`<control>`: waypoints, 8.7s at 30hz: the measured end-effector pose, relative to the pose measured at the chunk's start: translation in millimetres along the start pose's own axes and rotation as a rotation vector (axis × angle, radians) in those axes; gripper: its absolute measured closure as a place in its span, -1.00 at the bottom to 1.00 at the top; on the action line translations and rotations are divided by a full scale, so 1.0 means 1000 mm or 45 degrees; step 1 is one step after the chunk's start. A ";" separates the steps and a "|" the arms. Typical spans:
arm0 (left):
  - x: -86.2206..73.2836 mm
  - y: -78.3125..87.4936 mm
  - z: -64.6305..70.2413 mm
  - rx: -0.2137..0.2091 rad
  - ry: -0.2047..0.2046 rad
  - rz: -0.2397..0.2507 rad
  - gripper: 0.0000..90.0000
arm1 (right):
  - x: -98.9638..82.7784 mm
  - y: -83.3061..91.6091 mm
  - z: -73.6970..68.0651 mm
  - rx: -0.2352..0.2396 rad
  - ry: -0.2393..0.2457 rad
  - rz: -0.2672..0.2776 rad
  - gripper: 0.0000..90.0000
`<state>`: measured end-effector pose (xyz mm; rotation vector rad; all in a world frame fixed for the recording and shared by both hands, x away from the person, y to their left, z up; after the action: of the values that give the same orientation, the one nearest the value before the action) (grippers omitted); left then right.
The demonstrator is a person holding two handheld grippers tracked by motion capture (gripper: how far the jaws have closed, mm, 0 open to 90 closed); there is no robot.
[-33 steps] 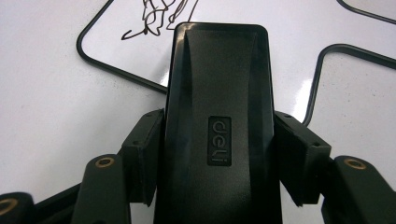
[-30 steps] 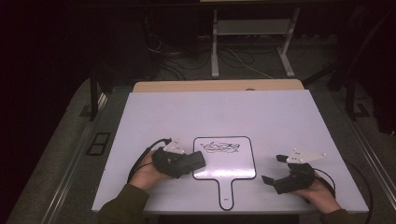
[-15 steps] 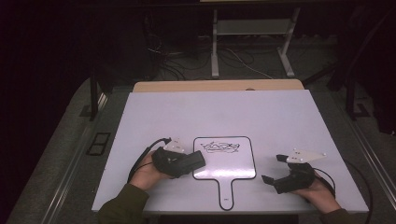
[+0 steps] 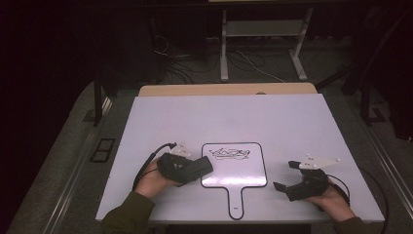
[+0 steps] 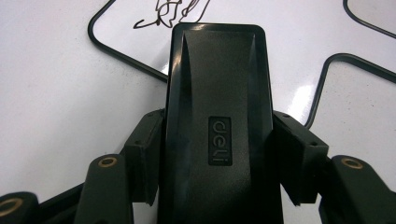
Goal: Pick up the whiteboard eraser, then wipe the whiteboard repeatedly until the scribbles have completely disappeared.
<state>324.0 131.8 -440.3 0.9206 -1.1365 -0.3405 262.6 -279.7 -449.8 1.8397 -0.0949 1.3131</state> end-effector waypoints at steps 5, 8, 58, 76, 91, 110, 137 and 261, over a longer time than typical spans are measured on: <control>0.000 0.003 0.002 0.007 0.032 0.008 -0.13 | -0.002 0.001 -0.002 -0.005 0.008 -0.005 -1.00; 0.001 0.006 0.004 0.020 0.036 0.008 -0.13 | -0.002 0.001 -0.003 -0.003 0.013 -0.003 -1.00; 0.043 0.023 -0.013 0.000 0.078 0.149 -0.14 | 0.000 -0.001 -0.004 0.008 0.003 0.020 -1.00; 0.072 0.004 -0.030 0.013 0.086 0.143 -0.14 | 0.000 -0.002 -0.004 0.003 -0.010 0.015 -1.00; 0.092 -0.021 -0.043 0.012 0.097 0.154 -0.13 | -0.001 0.000 -0.001 0.001 -0.020 0.022 -1.00; 0.090 -0.048 -0.046 0.082 0.063 0.042 -0.13 | -0.002 0.000 0.000 0.002 -0.014 0.013 -1.00; 0.088 -0.062 -0.037 0.153 -0.025 -0.052 -0.13 | -0.002 0.000 0.000 0.003 -0.012 0.012 -1.00; 0.145 -0.119 0.020 -0.033 -0.244 -0.077 -0.13 | -0.002 0.000 -0.001 0.009 -0.008 0.006 -1.00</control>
<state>391.8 -44.4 -439.0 0.9148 -1.2785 -0.5001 261.0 -280.2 -451.7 1.8506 -0.0977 1.3129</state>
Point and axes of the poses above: each handheld gripper's, and its own axes: y roughly backward along the jaws, x roughly out of its top, z roughly to its right, the point moved 1 cm from there along -y, roughly forward along the jaws, and after that the axes turned 3 degrees about y, right-handed, at the moved point
